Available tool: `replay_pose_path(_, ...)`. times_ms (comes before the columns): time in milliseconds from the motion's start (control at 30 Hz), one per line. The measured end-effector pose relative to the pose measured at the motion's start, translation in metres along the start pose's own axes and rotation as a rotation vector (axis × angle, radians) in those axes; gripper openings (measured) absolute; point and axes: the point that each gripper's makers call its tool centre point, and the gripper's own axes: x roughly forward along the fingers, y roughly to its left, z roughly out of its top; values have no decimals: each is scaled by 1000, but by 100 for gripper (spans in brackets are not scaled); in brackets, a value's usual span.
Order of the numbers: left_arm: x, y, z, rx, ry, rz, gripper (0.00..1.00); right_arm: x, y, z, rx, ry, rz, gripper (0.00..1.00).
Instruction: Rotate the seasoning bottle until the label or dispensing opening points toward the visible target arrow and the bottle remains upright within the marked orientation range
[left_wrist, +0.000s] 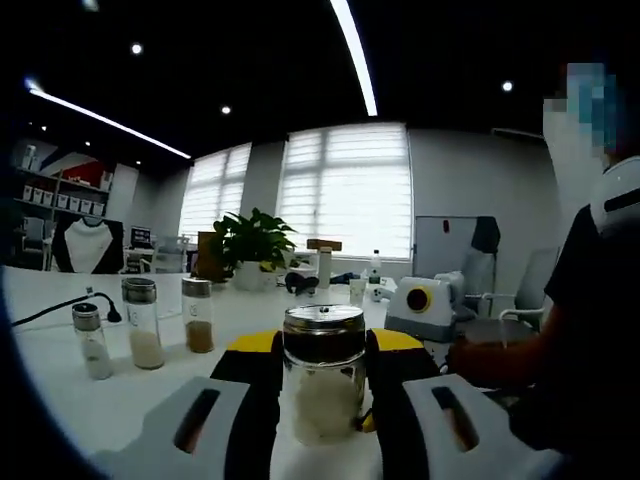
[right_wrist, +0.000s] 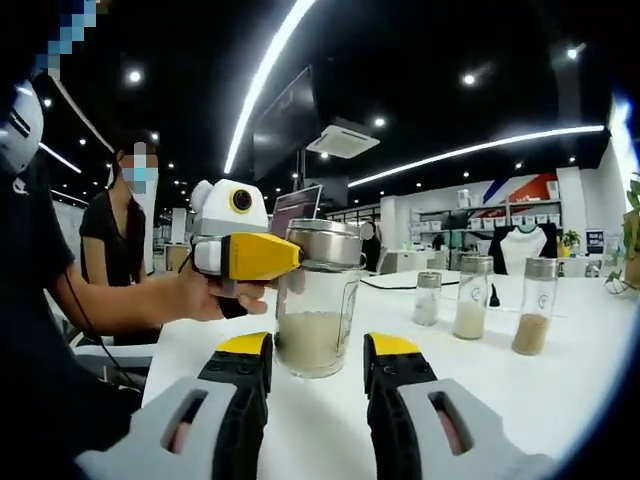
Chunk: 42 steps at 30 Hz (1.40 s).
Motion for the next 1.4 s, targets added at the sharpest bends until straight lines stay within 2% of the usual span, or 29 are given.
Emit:
replay_pose_path(100,1,-5,-1,-3,-3,-21,34,2,10,0,1,-4,46,31)
replay_pose_path(200,-1,-8,-3,-9,-9,-44,34,1,13,0,0,-4,48,31)
replay_pose_path(333,-3,-9,-3,-14,-13,-41,34,1,15,0,14,-5,39,30)
replay_pose_path(433,-4,-10,0,-9,-24,-10,35,3,15,3,20,-4,13,30)
replay_pose_path(500,-4,-6,1,28,-30,46,34,4,6,3,-32,18,-80,29)
replay_pose_path(567,-3,-5,0,62,-30,94,34,5,2,2,-66,45,-125,29)
replay_pose_path(700,-1,-6,2,112,-41,178,35,9,0,3,-99,68,-193,29)
replay_pose_path(800,0,-5,5,145,-48,224,36,11,0,6,-85,55,-219,29)
replay_pose_path(1033,0,1,5,180,-32,335,35,10,-11,5,-78,71,-340,29)
replay_pose_path(1100,0,3,5,180,-38,354,34,8,-17,5,-100,86,-408,29)
replay_pose_path(1133,0,5,5,172,-42,377,34,7,-21,4,-114,107,-464,29)
replay_pose_path(1200,0,6,4,166,-48,398,34,7,-22,5,-182,136,-507,29)
replay_pose_path(1233,-1,8,4,160,-52,420,34,8,-21,4,-201,147,-512,29)
replay_pose_path(1300,-2,8,5,157,-58,421,34,9,-20,4,-215,142,-498,30)
replay_pose_path(1333,-2,8,5,163,-59,420,34,11,-19,5,-212,123,-446,30)
replay_pose_path(1400,-9,11,5,114,-58,415,34,12,-15,4,-194,109,-374,30)
